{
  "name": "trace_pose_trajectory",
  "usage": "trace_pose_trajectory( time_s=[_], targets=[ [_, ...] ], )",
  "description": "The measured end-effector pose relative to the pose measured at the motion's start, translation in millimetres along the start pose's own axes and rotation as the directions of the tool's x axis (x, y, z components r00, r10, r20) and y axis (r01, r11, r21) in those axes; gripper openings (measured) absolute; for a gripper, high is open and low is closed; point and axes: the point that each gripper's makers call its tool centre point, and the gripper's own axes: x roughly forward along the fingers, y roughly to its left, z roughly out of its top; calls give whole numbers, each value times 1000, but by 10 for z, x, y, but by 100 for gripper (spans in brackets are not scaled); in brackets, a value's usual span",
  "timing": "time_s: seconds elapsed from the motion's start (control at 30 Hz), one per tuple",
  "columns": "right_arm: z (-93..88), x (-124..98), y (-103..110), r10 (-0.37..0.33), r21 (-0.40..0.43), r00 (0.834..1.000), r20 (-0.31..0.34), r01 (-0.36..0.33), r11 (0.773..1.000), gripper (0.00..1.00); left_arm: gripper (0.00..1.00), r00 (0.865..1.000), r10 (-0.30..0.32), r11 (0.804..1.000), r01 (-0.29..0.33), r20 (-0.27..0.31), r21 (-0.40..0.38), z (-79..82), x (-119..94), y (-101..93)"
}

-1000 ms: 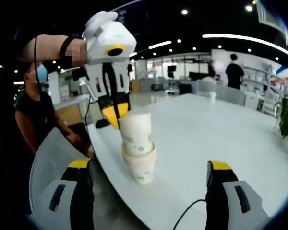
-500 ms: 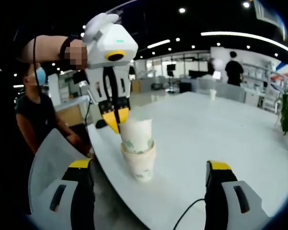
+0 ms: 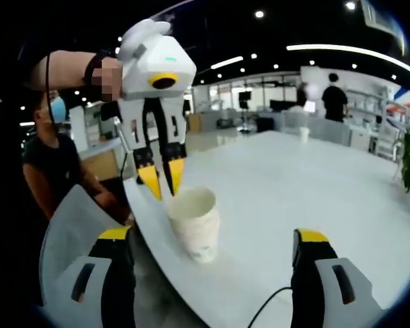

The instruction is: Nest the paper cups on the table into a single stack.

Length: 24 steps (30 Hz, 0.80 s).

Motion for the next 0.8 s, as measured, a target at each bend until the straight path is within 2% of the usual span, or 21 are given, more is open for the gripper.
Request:
trace_pose_trajectory(
  time_s=[0.4, 0.47, 0.57, 0.7, 0.77, 0.8],
  targets=[
    [-29, 17, 12, 5, 7, 1000, -6, -5, 1000, 94, 12, 1000, -5, 1000, 5, 8, -28, -13, -4, -7],
    [-34, 21, 17, 8, 7, 1000, -7, -7, 1000, 94, 11, 1000, -8, 999, 9, 24, -31, -9, -13, -25],
    [-30, 21, 22, 11, 7, 1000, -9, -11, 1000, 94, 15, 998, -9, 999, 11, 65, -36, 12, -38, -50],
    [-20, 11, 16, 12, -2, 1000, -13, -12, 1000, 94, 28, 991, 21, 998, -12, 130, -68, 42, -74, -26],
    [-30, 11, 12, 14, -5, 1000, -17, -14, 1000, 94, 32, 986, 29, 997, -16, 164, -79, 53, -101, -29],
    [-22, 8, 15, 14, -8, 1000, -16, -14, 1000, 94, 33, 976, 27, 993, -1, 217, -119, 105, -116, -43]
  ],
)
